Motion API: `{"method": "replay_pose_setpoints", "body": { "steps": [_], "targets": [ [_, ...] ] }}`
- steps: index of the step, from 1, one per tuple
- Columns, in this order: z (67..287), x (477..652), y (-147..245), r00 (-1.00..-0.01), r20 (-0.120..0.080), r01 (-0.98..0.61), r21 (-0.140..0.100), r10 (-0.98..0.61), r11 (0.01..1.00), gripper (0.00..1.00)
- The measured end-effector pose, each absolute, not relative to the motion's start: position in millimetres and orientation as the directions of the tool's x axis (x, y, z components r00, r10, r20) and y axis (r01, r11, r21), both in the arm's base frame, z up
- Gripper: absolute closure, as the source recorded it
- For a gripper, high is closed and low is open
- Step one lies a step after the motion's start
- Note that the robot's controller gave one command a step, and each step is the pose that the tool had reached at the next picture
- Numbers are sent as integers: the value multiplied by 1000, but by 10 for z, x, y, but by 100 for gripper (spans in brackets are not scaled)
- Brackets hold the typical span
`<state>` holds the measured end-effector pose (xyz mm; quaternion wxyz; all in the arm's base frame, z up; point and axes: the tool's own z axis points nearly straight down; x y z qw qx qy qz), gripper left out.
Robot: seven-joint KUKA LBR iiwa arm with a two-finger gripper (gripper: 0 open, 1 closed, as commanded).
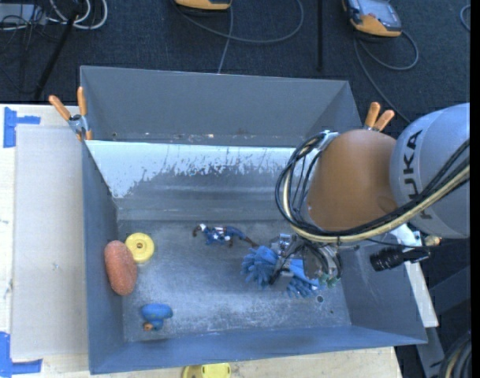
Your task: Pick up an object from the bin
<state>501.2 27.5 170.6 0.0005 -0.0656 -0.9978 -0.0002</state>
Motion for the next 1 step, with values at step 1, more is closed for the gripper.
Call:
{"method": "replay_pose_setpoints", "body": {
  "steps": [1],
  "targets": [
    [3147, 5328, 196, -989, -2, 148, 0, 148, 989, 100]
  ]
}}
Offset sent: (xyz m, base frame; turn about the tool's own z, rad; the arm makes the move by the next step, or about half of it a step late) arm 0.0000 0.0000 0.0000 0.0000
